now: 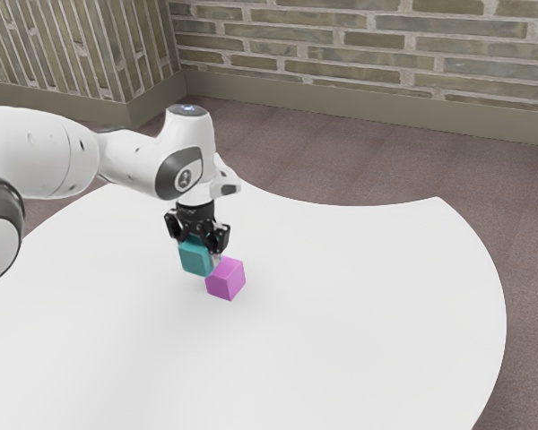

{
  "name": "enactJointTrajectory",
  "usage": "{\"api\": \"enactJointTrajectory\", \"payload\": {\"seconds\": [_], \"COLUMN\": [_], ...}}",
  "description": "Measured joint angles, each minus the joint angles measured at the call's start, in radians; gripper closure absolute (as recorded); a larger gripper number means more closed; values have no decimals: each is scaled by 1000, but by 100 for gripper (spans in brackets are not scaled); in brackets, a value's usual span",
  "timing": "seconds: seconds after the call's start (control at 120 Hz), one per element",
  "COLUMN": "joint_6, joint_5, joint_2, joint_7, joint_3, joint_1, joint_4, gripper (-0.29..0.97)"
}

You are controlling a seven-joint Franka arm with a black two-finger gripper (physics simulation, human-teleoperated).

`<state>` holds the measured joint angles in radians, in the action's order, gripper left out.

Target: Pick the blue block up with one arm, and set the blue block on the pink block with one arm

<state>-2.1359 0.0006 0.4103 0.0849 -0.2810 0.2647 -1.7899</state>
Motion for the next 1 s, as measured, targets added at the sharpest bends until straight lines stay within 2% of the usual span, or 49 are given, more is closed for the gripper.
{"api": "enactJointTrajectory", "payload": {"seconds": [0.317, 0.567, 0.633, 0.767, 0.9, 1.0], "joint_6": [41, 56, 58, 62, 75, 99], "joint_5": [-12, -15, -13, -15, -13, -11], "joint_2": [77, 96, 95, 95, 82, 42], "joint_7": [-64, -97, -106, -122, -136, -145], "joint_3": [35, 50, 58, 61, 56, 3], "joint_1": [-10, -3, -1, -2, 1, 59], "joint_4": [129, 142, 140, 139, 141, 143], "gripper": [35, 35, 25, 15, 8, 5]}}
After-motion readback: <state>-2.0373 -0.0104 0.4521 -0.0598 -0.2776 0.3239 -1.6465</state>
